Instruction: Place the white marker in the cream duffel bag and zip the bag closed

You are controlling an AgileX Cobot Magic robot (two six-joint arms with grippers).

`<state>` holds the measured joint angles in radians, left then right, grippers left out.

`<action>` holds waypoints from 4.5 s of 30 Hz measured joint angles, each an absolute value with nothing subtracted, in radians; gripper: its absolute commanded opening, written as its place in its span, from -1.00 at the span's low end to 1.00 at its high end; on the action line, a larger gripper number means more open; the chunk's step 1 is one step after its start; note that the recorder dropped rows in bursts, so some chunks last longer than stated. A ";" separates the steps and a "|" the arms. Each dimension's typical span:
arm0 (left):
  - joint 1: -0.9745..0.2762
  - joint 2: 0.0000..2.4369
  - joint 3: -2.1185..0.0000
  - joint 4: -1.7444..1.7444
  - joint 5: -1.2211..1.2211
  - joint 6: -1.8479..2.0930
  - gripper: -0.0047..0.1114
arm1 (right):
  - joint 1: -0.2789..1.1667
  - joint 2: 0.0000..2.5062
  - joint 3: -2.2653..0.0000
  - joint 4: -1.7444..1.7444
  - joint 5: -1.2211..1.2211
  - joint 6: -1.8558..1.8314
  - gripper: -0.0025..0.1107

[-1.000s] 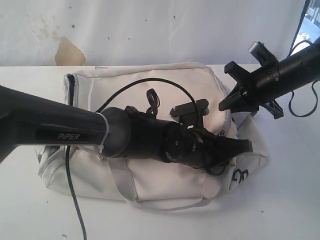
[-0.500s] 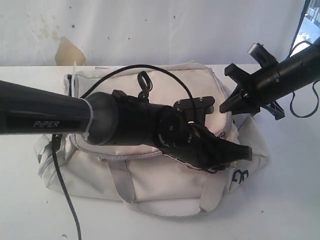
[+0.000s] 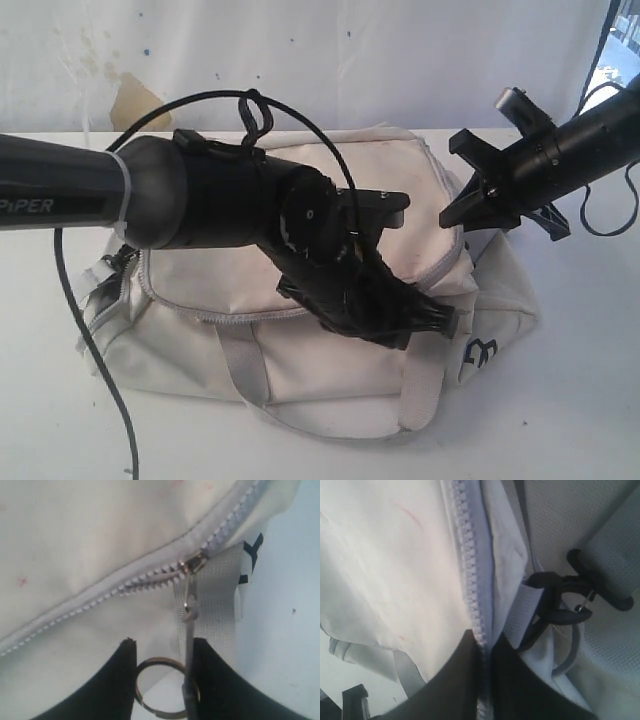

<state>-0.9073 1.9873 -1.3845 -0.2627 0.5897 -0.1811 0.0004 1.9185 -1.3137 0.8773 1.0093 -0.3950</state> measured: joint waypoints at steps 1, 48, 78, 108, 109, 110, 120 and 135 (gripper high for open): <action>-0.907 1.982 -1.385 -0.246 0.598 -0.181 -0.92 | 0.000 1.918 -1.314 0.877 1.009 -0.395 -0.96; -0.599 1.624 -1.180 0.087 1.054 -0.142 -0.92 | -0.029 1.914 -1.314 0.911 0.991 -0.386 -0.96; -0.368 1.531 -1.126 -0.194 1.038 0.243 -0.85 | -0.041 1.910 -1.314 0.892 0.934 -0.419 -0.41; -0.373 1.531 -0.964 -0.423 0.845 0.352 0.08 | -0.027 1.780 -1.314 0.842 1.004 -0.501 0.21; -0.380 1.531 -0.955 -0.442 0.823 0.382 0.08 | -0.019 1.778 -1.314 0.840 1.016 -0.532 0.21; -0.389 1.531 -0.947 -0.461 0.802 0.409 0.08 | -0.011 1.776 -1.314 0.840 1.027 -0.557 0.21; -0.483 1.531 -0.847 -0.513 0.484 0.504 0.40 | 0.083 1.724 -1.314 0.835 1.051 -0.729 0.21; -0.487 1.627 -0.784 -0.785 0.369 0.571 0.16 | 0.099 1.654 -1.314 0.832 1.037 -0.752 0.21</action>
<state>-0.4867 1.6274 -0.7843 -0.7849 0.3692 0.5709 0.0989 1.6537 -1.3137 0.8320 1.0372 -0.7519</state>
